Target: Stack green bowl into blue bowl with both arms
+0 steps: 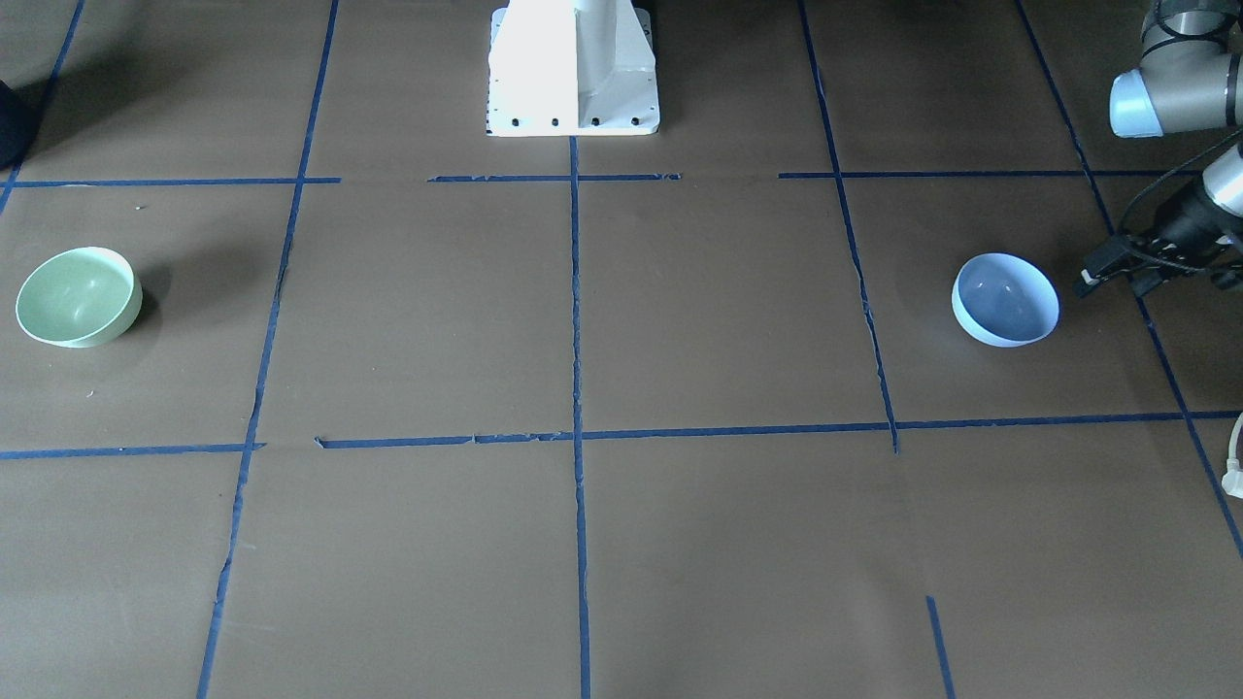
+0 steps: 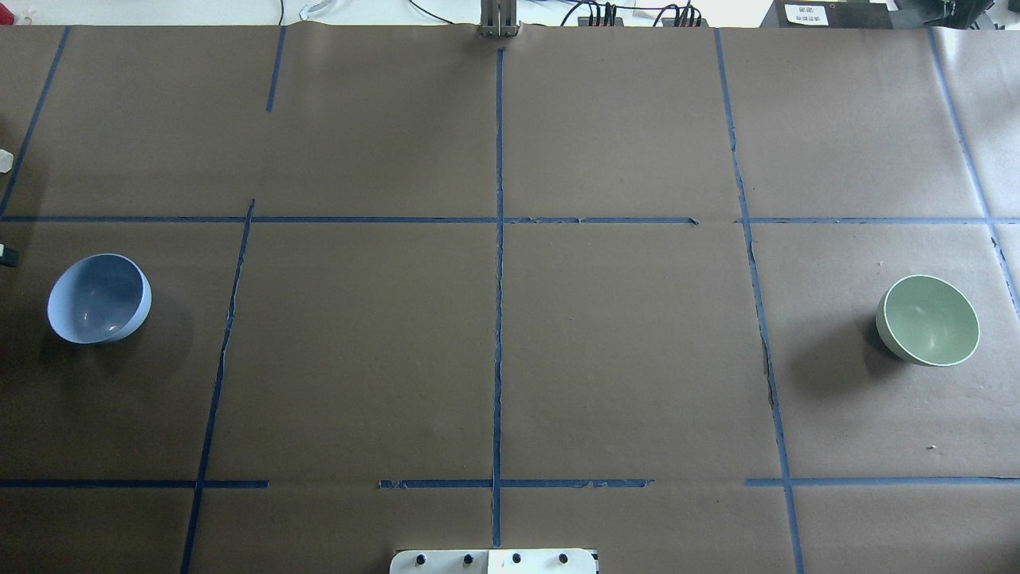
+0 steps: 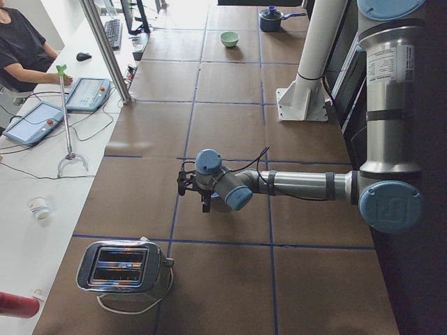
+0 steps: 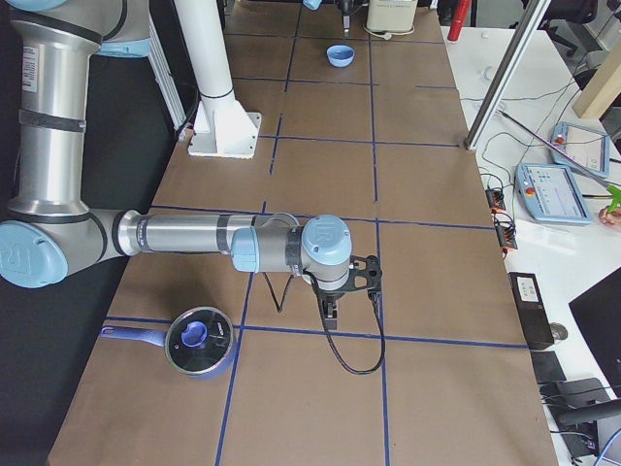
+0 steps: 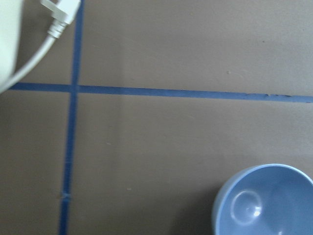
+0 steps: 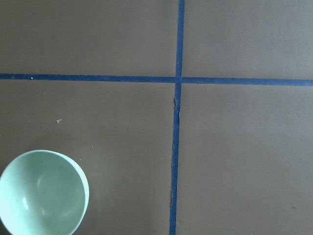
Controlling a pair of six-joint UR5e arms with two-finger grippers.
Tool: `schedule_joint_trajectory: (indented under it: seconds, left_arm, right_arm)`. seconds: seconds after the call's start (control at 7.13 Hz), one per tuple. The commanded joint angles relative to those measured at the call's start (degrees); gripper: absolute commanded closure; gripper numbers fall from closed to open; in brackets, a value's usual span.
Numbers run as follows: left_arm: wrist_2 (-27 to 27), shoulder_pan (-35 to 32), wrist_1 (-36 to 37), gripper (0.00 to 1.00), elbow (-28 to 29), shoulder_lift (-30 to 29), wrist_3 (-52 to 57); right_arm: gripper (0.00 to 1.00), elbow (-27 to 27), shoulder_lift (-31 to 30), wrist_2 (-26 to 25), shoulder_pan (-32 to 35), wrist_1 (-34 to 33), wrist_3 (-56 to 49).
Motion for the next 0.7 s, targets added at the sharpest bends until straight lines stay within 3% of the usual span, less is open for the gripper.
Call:
schedule_joint_trajectory:
  seconds: [0.0,0.14,0.56]
  left_arm:
    - [3.0,5.5,-3.2,0.02,0.9,-0.5,-5.7]
    - [3.0,6.3,-3.1,0.10,1.0,-0.5,-5.8]
    - [2.6,6.4,-3.1,0.88,1.3,-0.5,-6.7]
  right_arm:
    - [0.00,0.0,-0.1,0.1,0.0,0.0,0.0]
    - [0.00,0.0,0.0,0.0,0.1,0.0,-0.1]
    - [0.00,0.1,0.0,0.0,0.0,0.0,-0.1]
